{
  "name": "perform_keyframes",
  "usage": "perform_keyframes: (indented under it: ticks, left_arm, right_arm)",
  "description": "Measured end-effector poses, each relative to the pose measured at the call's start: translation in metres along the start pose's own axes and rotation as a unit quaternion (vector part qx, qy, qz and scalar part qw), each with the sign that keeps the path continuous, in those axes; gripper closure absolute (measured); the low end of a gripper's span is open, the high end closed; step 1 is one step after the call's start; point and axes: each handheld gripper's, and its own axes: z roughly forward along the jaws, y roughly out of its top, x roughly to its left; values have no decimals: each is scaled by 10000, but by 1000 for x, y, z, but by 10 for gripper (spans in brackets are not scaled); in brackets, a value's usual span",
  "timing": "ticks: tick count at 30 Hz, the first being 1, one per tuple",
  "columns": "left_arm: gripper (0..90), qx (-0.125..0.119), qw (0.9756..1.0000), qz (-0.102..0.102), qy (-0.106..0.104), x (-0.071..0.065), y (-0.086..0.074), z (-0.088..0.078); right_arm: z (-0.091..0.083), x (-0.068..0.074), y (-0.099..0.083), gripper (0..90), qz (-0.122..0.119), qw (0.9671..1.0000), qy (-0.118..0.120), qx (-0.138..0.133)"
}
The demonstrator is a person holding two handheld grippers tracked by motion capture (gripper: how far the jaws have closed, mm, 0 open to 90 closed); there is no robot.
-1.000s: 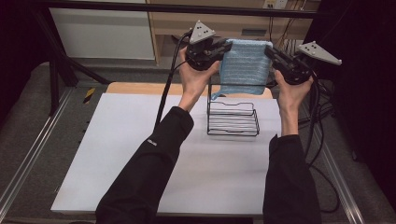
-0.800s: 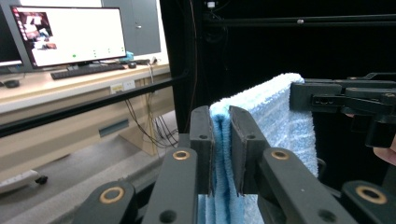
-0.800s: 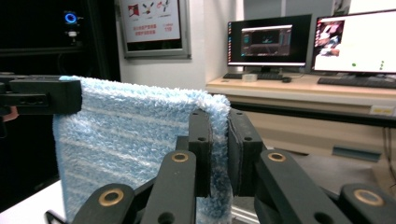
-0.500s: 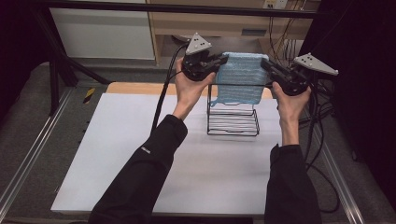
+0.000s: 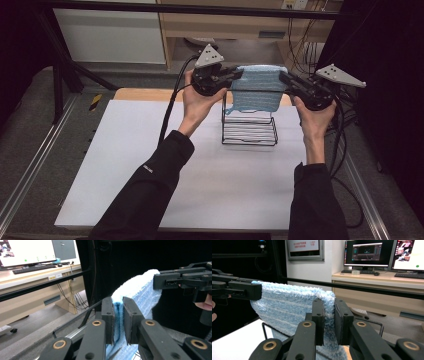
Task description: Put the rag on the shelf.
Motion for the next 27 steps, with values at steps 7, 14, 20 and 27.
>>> perform_keyframes:
  ticks: [7, 14, 20, 27]
  left_arm:
    - [799, 137, 9999, -92, -19, -5, -5, -4]
    - [798, 211, 9996, -179, -92, -13, -11, -7]
    - [779, 374, 9989, -252, -160, -18, -17, -12]
    - [719, 347, 9986, -339, -229, -17, -10, -24]
  right_arm:
    - [-6, 4, -2, 802, -66, 9999, 50, 112]
    - [-12, 5, -6, 795, -76, 9996, 124, 250]
    - [-17, 6, -12, 797, -95, 9991, 242, 322]
    - [-21, 5, -19, 803, -93, 9986, 384, 341]
